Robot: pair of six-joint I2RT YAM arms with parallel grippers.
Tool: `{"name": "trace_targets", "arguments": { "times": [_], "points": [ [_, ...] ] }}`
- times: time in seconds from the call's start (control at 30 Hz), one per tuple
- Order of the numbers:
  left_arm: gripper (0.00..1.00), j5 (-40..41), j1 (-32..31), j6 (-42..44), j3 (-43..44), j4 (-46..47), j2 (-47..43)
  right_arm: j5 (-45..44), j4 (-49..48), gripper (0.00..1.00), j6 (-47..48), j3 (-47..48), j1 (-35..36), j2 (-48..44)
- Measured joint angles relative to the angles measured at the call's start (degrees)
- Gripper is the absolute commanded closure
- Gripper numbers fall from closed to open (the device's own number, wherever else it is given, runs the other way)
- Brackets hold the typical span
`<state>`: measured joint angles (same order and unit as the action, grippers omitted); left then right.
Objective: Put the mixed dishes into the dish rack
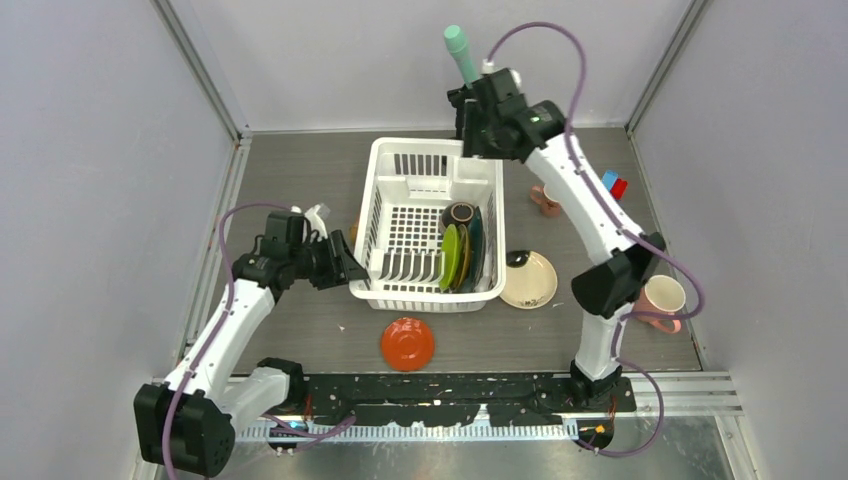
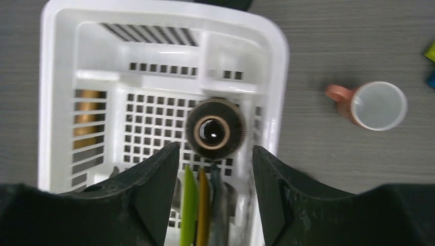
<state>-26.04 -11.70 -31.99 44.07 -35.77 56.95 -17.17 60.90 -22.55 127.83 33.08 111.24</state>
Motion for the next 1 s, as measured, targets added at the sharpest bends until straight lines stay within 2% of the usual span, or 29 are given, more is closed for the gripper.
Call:
{"name": "trace_targets", "arguments": {
  "times": [0.07,0.13,0.23,0.3,0.37,0.47,0.77,1.0],
  "points": [
    [0.40,0.33,-0.09,0.87,0.81,-1.88,-0.09,0.20,0.04,0.35,-0.22,-3.69,-4.37,-3.50],
    [0.34,1.07,-0.17,1.51,2.29,-3.56,-0.09,0.39,0.02,0.17,-0.63,-6.71,-8.79,-6.08],
    [0.26,2.54,-0.17,2.69,5.49,-5.92,-0.20,-0.02,0.17,0.10,-2.36,-10.60,-14.91,-8.41],
    [0.14,3.32,-0.17,3.19,7.58,-6.80,-0.61,-0.17,0.15,0.07,-4.35,-13.79,-18.67,-9.57],
    [0.05,3.96,-0.17,3.56,9.25,-7.48,-1.27,-0.79,0.13,0.07,-6.32,-16.79,-21.33,-10.40],
    [0.02,5.31,-0.20,3.39,10.73,-8.46,-2.25,-1.77,0.15,0.15,-8.98,-20.81,-24.74,-10.75],
    [0.05,7.61,-0.20,3.15,11.96,-11.72,-2.84,0.42,-4.42,0.23,-12.46,-29.18,-32.70,-9.88],
    [0.06,7.63,-0.20,2.40,12.39,-12.24,-4.48,0.68,-8.50,0.30,-13.84,-29.20,-32.94,-4.90]
  ]
}}
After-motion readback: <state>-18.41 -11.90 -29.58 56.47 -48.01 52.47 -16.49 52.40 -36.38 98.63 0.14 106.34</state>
